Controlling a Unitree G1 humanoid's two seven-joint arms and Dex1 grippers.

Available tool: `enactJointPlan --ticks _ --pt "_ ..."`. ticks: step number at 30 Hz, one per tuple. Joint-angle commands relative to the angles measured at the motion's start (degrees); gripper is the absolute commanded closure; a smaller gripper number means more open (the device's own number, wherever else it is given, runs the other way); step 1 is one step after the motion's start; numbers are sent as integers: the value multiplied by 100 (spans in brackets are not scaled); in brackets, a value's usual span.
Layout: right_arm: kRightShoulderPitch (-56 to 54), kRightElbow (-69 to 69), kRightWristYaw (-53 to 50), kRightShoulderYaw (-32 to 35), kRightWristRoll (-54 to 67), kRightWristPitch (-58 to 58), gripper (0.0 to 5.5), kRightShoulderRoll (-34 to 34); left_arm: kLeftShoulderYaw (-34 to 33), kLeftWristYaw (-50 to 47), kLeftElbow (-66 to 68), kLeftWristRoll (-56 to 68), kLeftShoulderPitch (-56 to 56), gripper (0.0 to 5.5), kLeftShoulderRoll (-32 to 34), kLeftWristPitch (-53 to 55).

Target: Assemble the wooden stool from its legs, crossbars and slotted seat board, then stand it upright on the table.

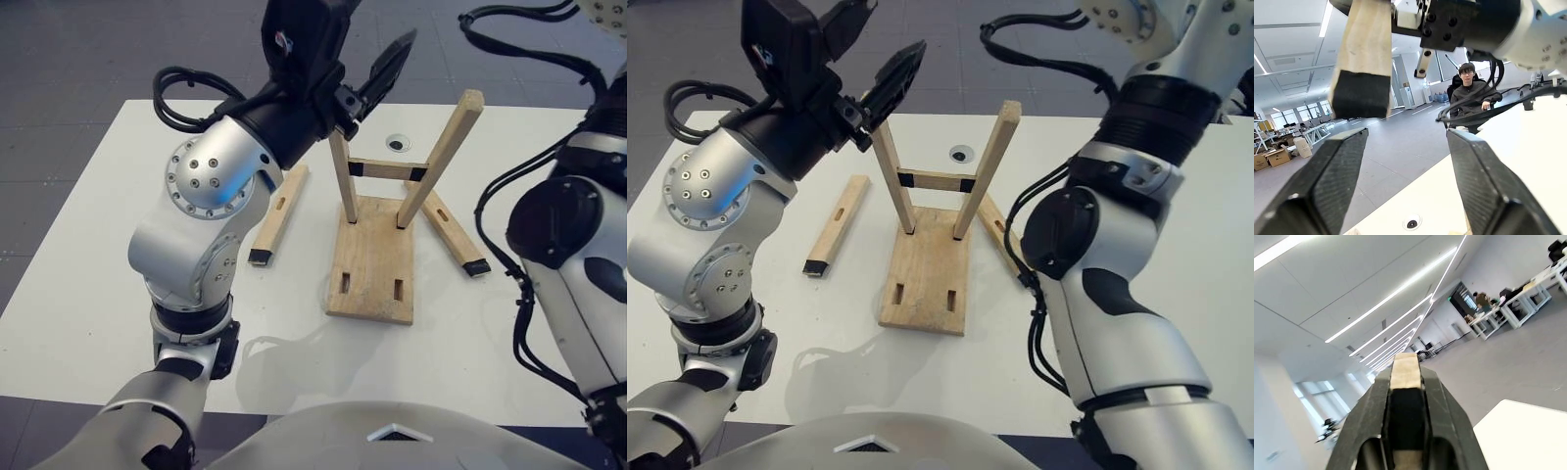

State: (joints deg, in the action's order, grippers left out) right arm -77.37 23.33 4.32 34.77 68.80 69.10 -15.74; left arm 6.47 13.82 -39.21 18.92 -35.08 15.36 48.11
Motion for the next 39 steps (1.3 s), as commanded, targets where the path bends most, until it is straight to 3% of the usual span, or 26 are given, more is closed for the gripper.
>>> enactJointPlan --ticks 1,4,6,8,11,13,20,27,39 --pt "-220 -177 671 -468 -979 -698 508 -1414 184 -50 -49 -251 303 190 245 114" --pt "99 -436 1021 -783 -1752 -1101 508 -2449 143 -189 -156 -336 438 169 216 215" --pt "812 -778 1008 -864 -2104 -1121 508 -2696 98 -228 -190 -335 437 169 215 282" --pt "1794 -1268 806 -835 -2244 -1149 508 -2426 103 -213 -181 -367 397 169 258 288" --pt "3927 -2277 979 -1674 -2813 -1798 508 -1706 95 -236 -198 -372 362 169 227 333" --pt "4599 -2531 1450 -2122 -3106 -2367 508 -1517 96 -215 -185 -362 355 169 223 334" --pt "4923 -1593 2903 -2900 -4028 -3991 508 -1424 196 -211 -153 -407 335 169 161 311" --pt "4969 -528 3050 -3137 -4858 -5345 508 -1057 224 -211 -116 -502 335 169 162 279" --pt "5531 -999 2737 -3100 -5045 -5390 508 -664 249 -107 7 -609 298 169 197 210"
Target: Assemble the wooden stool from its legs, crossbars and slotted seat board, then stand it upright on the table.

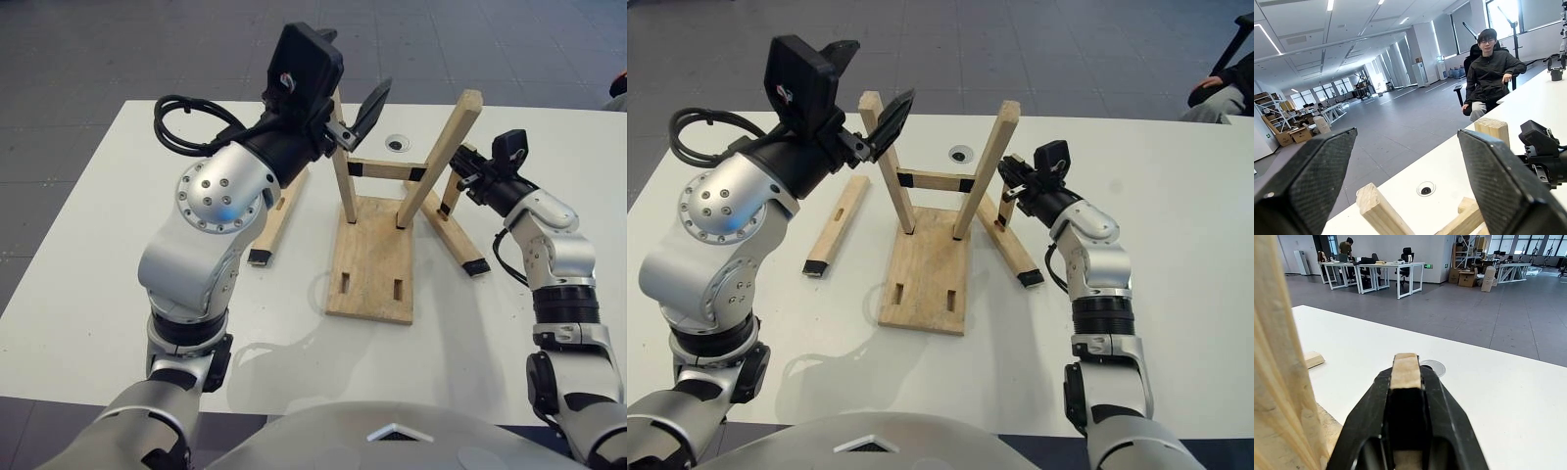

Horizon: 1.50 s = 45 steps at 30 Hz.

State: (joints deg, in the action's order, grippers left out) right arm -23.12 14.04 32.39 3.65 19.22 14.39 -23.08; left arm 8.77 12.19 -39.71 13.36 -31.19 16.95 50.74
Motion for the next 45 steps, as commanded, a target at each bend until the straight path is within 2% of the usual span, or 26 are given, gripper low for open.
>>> enactJointPlan --ticks 1,23,27,32,39,41,45 --pt "115 -80 -87 7 -94 84 508 83 24 64 65 -59 -94 169 40 -58" --pt "433 -462 -299 82 -151 284 508 260 11 134 69 -104 -88 169 57 -52" --pt "607 -236 -361 122 -225 -144 508 398 15 143 59 -105 -79 169 52 -42" --pt "1282 833 -618 6 -600 -1439 508 881 66 95 35 -98 -19 169 -29 -18" --pt "1610 1771 -762 -156 -872 -1976 508 917 127 90 18 -91 6 169 -97 14" --pt "1509 1785 -968 -67 -849 -1907 508 873 139 93 22 -93 -2 169 -105 18" --pt "1433 779 -1580 239 -616 -1582 508 900 134 71 7 -124 24 169 -109 12"
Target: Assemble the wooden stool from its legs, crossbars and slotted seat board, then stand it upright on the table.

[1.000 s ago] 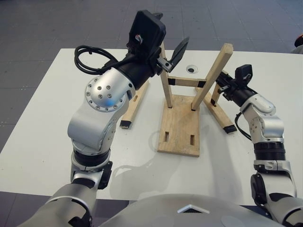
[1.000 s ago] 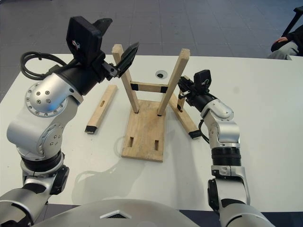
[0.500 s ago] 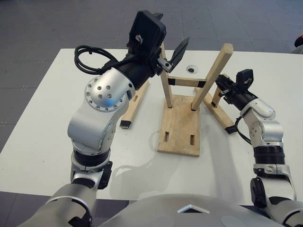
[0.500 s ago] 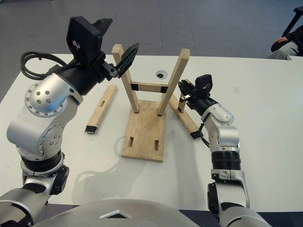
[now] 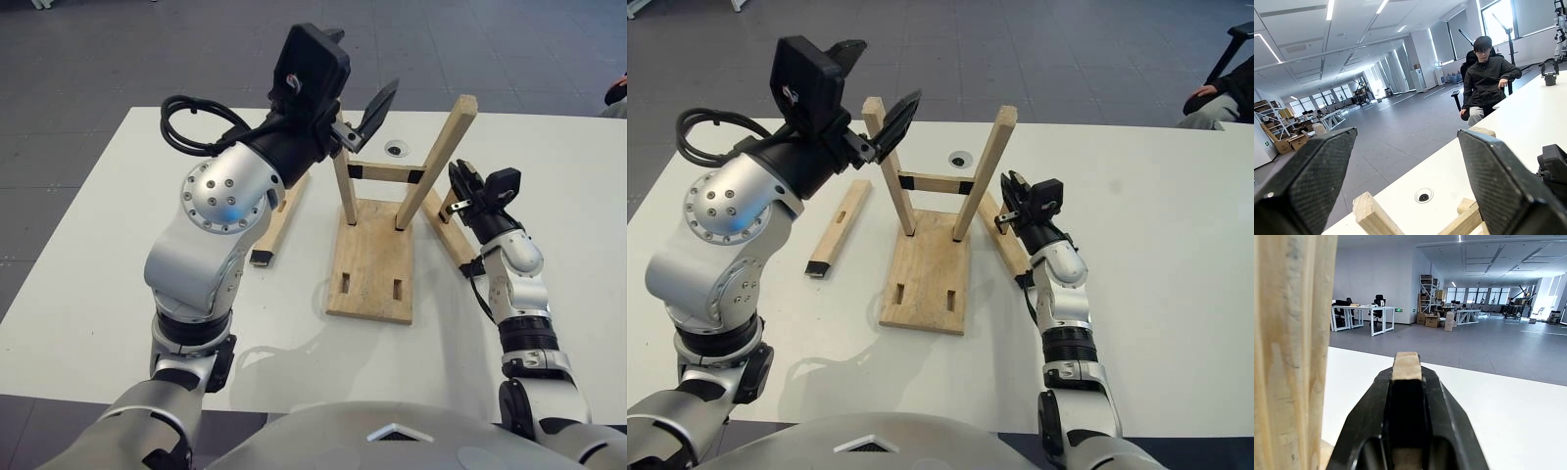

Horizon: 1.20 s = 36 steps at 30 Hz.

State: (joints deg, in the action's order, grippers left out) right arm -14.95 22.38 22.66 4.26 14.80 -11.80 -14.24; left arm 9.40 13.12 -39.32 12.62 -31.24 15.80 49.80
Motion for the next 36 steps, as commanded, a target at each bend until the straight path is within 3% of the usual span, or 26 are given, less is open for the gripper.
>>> enactJointPlan --ticks 1,5,11,24,26,28,34,36 --pt "631 -379 -810 238 -140 1118 508 78 72 -34 -34 -60 39 169 -1 100" --pt "850 -1295 -1513 237 -335 1281 508 361 84 -51 -42 -68 56 169 -27 86" --pt "905 -1382 -2004 293 -628 1175 508 551 105 -33 -14 -105 48 169 -13 69" --pt "209 -2681 -2201 503 -547 2082 237 431 95 -125 -38 -142 70 169 -41 81" --pt "-5 -2972 -2312 582 -559 2361 222 372 95 -148 -47 -149 86 169 -49 78" --pt "-200 -3229 -2407 660 -565 2659 222 317 97 -156 -42 -147 90 169 -56 63" --pt "-1008 -3343 -2457 762 -372 3837 329 211 122 -231 -73 -208 123 169 -108 59" --pt "-1252 -3137 -2465 758 -396 4326 335 114 136 -239 -74 -227 124 169 -130 53"
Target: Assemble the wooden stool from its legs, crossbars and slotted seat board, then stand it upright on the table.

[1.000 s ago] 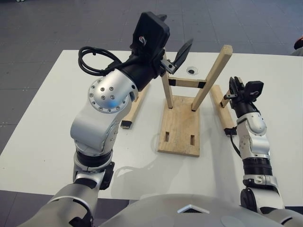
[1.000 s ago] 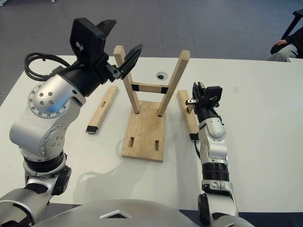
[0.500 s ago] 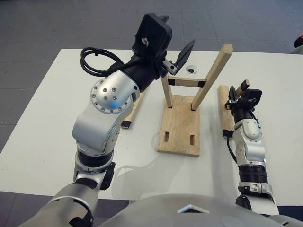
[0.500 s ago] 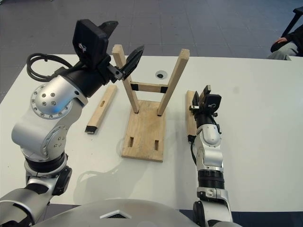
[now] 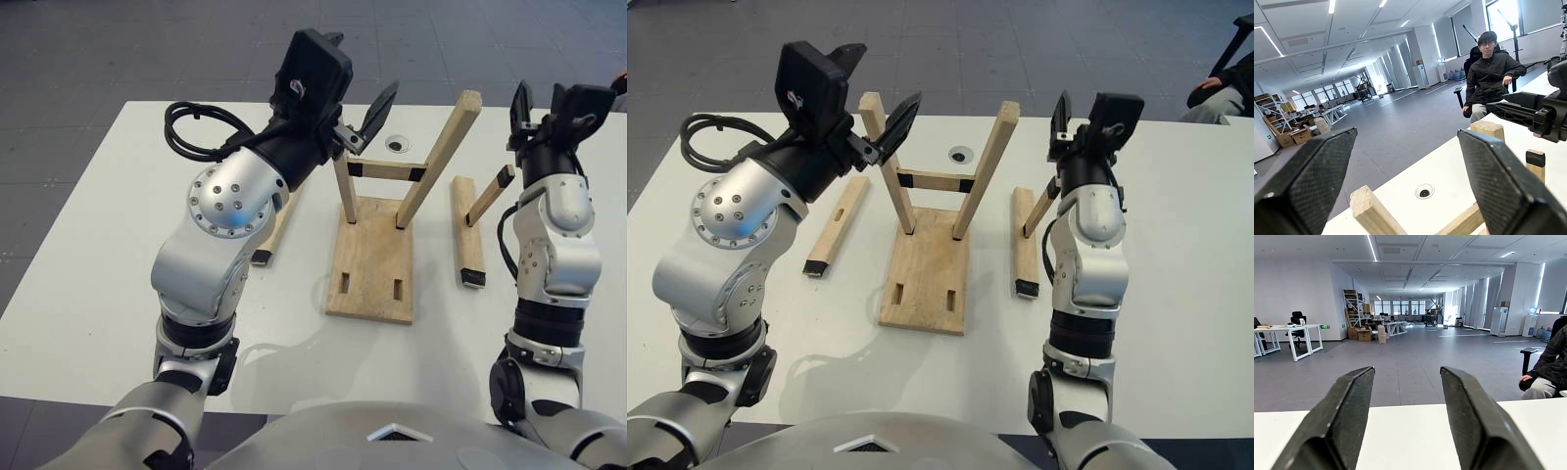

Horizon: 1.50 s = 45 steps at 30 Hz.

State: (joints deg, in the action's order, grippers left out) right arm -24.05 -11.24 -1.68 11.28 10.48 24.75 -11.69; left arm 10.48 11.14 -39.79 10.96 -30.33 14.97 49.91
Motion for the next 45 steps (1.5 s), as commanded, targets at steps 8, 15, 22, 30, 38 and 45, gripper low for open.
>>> enactJointPlan --ticks 8,15,22,30,38,45 --pt "-1005 40 -230 89 13 1846 335 -221 -7 -40 -42 -64 30 169 -48 56" --pt "-2258 -506 -378 619 237 2341 335 -534 -22 -26 -102 -34 -9 169 -42 118" --pt "-496 -666 -238 115 189 2741 335 -100 -53 10 -84 -12 -16 169 -31 121" --pt "-1045 -786 -239 162 113 2793 335 -146 3 -15 -49 -57 13 169 -56 71" --pt "-1422 -552 -274 109 87 2522 335 7 -10 -22 -28 -69 6 169 -79 73" --pt "-1468 -515 -337 242 55 2262 335 13 -18 -21 -37 -67 0 169 -77 77"
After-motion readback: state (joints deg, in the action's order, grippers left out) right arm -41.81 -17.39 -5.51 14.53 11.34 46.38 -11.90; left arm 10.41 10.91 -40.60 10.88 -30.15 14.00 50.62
